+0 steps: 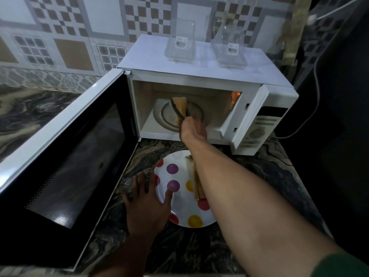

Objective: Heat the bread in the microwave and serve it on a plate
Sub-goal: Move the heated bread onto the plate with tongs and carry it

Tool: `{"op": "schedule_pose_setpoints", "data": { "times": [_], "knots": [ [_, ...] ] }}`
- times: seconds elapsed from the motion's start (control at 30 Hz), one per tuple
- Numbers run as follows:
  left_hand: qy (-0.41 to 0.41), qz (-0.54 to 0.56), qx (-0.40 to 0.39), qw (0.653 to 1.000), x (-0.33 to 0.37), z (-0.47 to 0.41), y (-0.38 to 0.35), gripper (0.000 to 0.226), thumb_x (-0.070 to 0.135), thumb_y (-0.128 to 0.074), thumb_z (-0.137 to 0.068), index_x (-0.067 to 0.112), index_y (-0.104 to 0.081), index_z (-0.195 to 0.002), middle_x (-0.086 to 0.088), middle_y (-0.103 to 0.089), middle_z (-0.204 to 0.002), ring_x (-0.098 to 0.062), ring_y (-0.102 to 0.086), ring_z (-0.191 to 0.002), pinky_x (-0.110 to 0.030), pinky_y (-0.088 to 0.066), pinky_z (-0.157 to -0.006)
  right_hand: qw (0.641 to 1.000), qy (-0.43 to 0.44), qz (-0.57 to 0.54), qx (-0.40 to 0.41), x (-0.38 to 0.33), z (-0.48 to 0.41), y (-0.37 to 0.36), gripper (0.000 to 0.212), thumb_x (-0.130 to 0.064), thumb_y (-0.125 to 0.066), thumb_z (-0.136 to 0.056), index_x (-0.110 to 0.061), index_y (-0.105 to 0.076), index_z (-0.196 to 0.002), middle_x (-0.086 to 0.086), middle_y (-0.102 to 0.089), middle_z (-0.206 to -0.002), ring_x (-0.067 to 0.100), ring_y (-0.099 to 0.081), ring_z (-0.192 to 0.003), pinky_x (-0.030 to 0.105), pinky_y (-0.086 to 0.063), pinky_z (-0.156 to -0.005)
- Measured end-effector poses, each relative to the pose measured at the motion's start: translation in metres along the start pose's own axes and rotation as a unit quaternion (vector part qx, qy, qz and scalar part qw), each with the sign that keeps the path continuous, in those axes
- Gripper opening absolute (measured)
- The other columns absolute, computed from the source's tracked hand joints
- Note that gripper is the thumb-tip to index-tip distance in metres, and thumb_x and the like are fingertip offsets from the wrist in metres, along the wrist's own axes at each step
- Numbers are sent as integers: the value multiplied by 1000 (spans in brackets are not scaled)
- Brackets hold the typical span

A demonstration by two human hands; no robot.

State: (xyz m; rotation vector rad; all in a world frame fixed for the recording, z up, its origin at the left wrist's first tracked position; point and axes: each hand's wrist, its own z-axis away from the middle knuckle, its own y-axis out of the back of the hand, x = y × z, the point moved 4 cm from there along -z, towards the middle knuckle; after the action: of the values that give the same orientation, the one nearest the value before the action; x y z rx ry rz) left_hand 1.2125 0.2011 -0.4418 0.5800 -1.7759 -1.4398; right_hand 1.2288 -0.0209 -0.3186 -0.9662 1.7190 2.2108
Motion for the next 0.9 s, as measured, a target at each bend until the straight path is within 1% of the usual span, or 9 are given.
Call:
{"op": "schedule_pose_setpoints", "data": {
  "times": [0.07,0.13,0.23,0.3,0.43,0.57,0.7,0.8,0.9],
  "knots": [
    [1,3,1,1000,0,0,0,88,79,-11,-89,24,-30,-156,-6,-30,-162,-29,-19,-151,-63,-17,-116,1000,10,14,8,-2,3,1,37,-12,-31,-102,-5,-59,-125,13,-64,-119,33,-62,-104,38,-47,-79],
    [4,5,-3,1000,-1,0,-1,89,79,-9,-89,25,-28,-156,-6,-28,-163,-28,-17,-152,-63,-15,-117,999,22,23,5,-2,6,4,34,-12,-33,-103,-5,-60,-123,11,-65,-114,30,-61,-93,35,-43,-71],
    [3,1,-2,1000,-1,0,-3,85,77,-11,-90,26,-24,-157,-5,-24,-164,-27,-14,-153,-62,-12,-118,998,44,30,16,-4,12,11,31,-23,-36,-105,-10,-64,-113,1,-60,-80,16,-51,-62,29,-35,-52],
    [2,1,3,1000,-2,0,-3,82,76,-14,-92,26,-24,-157,-5,-25,-164,-27,-14,-153,-63,-12,-117,999,44,14,22,-5,19,15,33,-34,-39,-105,-13,-63,-108,-2,-53,-71,13,-49,-57,27,-28,-46],
    [0,0,-3,1000,-2,1,0,81,74,-10,-93,25,-23,-157,-6,-25,-163,-28,-15,-152,-64,-12,-117,998,48,14,24,2,47,24,35,-43,-41,-103,-14,-60,-110,1,-59,-81,17,-53,-63,28,-30,-48],
    [-7,15,-38,999,-1,0,4,77,67,-10,-97,22,-15,-159,-8,-16,-166,-29,-6,-154,-60,-6,-119,997,62,41,26,13,78,34,42,-47,-40,-101,-13,-59,-117,10,-65,-104,31,-60,-86,37,-42,-65],
    [-19,39,-64,997,-9,5,7,68,55,-19,-103,21,-10,-160,-11,-9,-167,-30,-3,-154,-56,0,-121,996,82,41,22,32,122,42,38,-45,-39,-102,-11,-50,-117,12,-66,-104,33,-63,-89,41,-51,-70],
    [-16,33,-87,996,-14,15,9,65,54,-19,-104,24,-4,-160,-13,-4,-167,-32,3,-154,-57,6,-120,995,79,50,15,46,151,45,37,-43,-39,-103,-10,-48,-118,12,-64,-106,29,-56,-82,38,-41,-62],
    [0,19,-116,993,-11,26,8,66,57,-16,-103,29,4,-159,-12,5,-167,-33,14,-153,-62,13,-117,996,76,45,5,62,173,42,39,-41,-40,-103,-8,-48,-122,14,-61,-116,33,-60,-95,36,-38,-66]
  ]
}}
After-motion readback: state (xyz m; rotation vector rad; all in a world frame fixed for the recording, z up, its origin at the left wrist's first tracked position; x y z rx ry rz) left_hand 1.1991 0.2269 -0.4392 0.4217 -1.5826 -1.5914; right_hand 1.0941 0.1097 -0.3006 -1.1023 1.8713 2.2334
